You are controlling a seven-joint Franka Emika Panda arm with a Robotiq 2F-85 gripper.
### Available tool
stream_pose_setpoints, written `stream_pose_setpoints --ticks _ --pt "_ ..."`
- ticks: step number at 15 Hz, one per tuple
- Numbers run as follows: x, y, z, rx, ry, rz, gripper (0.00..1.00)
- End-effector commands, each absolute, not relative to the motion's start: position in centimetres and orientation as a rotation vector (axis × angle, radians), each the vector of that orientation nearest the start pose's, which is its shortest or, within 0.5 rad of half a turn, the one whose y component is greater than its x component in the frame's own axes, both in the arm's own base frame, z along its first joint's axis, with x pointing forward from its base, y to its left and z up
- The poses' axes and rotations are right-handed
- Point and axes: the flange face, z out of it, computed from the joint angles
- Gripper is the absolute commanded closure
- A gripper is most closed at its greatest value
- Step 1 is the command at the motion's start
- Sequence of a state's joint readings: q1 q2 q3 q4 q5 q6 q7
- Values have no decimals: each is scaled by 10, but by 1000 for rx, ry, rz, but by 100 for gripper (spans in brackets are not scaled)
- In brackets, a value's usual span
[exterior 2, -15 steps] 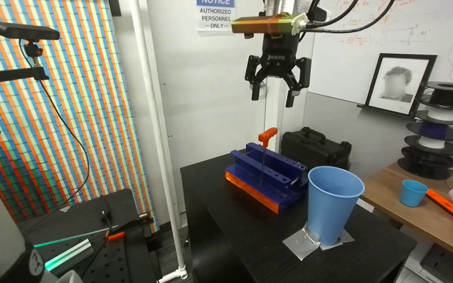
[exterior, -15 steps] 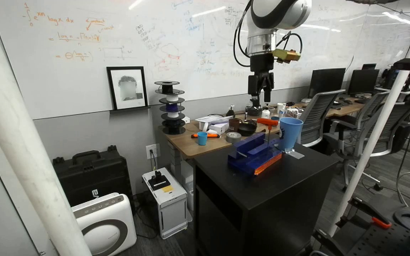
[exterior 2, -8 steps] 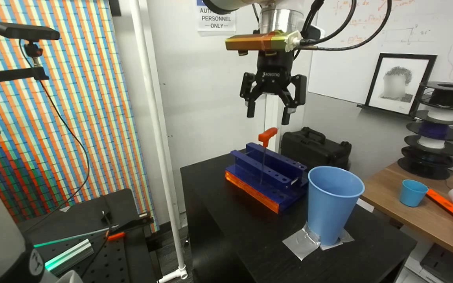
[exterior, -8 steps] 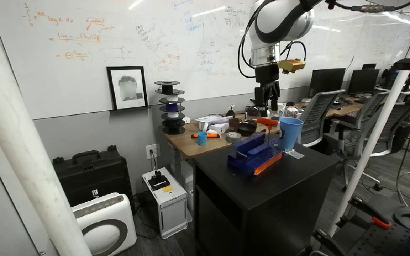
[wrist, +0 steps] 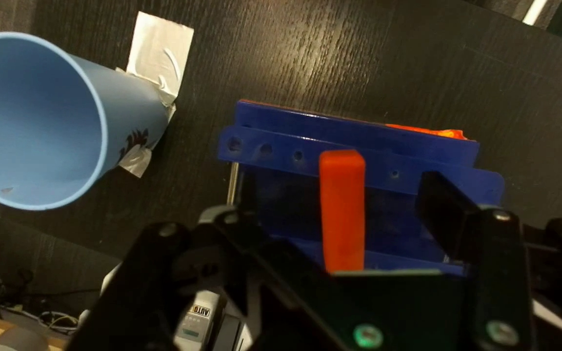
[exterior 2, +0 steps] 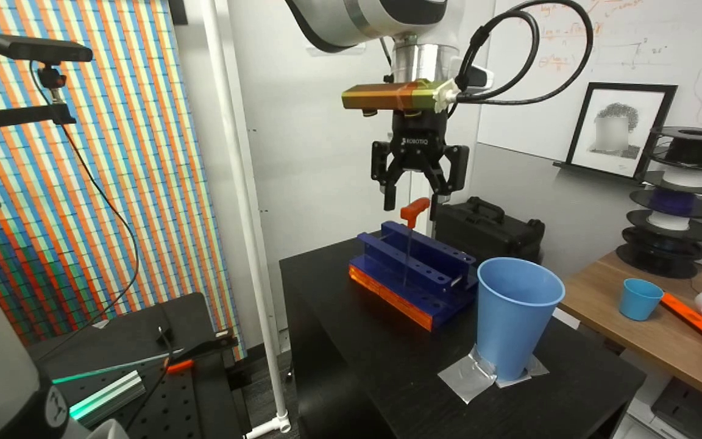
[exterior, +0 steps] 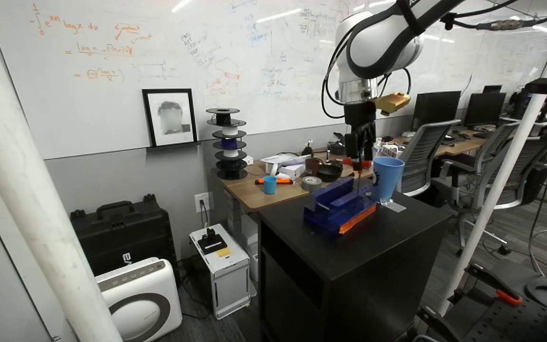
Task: Put the orange thing into the cup
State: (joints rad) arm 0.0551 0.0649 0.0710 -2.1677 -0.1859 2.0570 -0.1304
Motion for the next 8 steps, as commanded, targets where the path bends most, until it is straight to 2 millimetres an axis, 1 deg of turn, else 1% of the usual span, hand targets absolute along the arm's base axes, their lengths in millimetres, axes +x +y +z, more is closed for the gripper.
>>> stream_pose_setpoints --ticks 1,2,6,8 --pt "512 54 359 -3249 -605 121 49" --pt "512 53 358 -3248 -610 101 58" --pt "508 47 353 -3235 -614 70 87" --pt "508 44 353 -3222 -618 69 89"
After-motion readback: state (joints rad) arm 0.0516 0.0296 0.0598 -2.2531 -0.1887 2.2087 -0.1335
